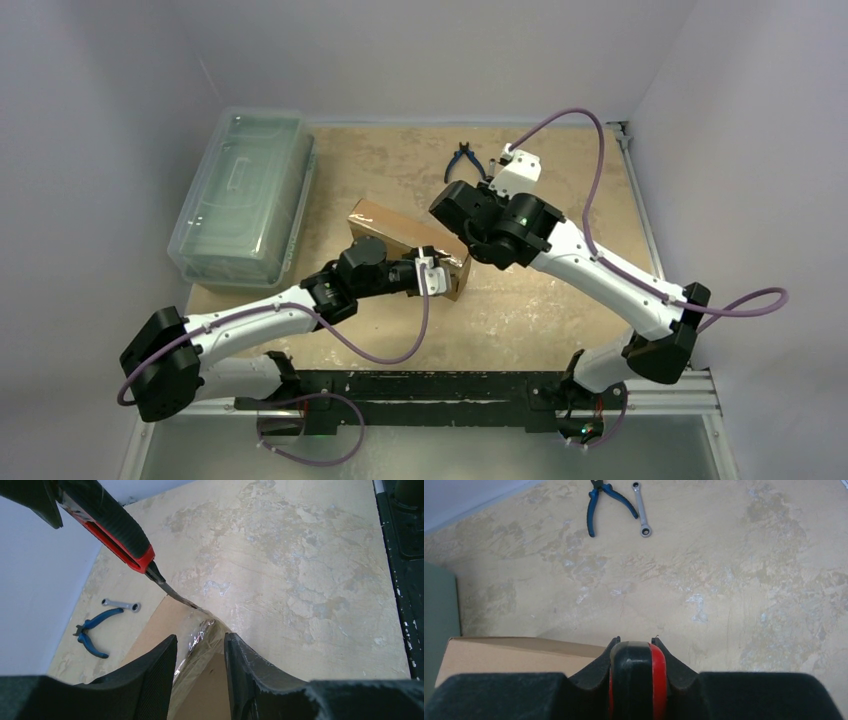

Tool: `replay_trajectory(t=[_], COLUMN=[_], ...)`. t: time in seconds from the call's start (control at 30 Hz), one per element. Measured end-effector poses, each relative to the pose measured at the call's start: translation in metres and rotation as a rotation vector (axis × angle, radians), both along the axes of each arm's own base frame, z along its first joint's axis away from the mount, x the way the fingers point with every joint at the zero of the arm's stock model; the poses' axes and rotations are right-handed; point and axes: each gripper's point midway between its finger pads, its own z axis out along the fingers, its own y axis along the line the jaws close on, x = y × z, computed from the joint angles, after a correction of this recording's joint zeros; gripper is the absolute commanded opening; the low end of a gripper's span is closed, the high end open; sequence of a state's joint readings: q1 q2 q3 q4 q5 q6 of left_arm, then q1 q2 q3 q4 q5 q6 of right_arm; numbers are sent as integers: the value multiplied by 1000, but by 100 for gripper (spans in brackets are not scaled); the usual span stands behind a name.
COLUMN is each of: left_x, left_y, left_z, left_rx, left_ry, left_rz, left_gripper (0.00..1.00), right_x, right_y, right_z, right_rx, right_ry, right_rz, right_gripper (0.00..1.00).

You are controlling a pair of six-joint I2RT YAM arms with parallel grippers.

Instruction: Unpack the express box

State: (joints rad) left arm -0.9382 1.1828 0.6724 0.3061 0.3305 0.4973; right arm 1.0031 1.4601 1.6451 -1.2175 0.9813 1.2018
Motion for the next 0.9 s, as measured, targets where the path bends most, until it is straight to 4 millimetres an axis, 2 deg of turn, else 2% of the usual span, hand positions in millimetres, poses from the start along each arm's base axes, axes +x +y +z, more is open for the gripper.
replay_trajectory(t=[0.37, 0.57, 0.9], left_x=[5, 12, 23], left_y=[-1, -3, -6], left_z=[-7, -9, -9], left_rx=[12, 9, -22], left_ry=[10, 3, 18], left_rz=[21, 57, 121], left_gripper=[38, 34, 32], right_x=[3, 3, -6], right_y=[3, 3, 11], right_z=[-8, -12, -13], right_rx=[-22, -24, -13], right_ry=[9, 18, -6], right_rz=[-8, -22, -19], right_gripper=[0, 0, 0])
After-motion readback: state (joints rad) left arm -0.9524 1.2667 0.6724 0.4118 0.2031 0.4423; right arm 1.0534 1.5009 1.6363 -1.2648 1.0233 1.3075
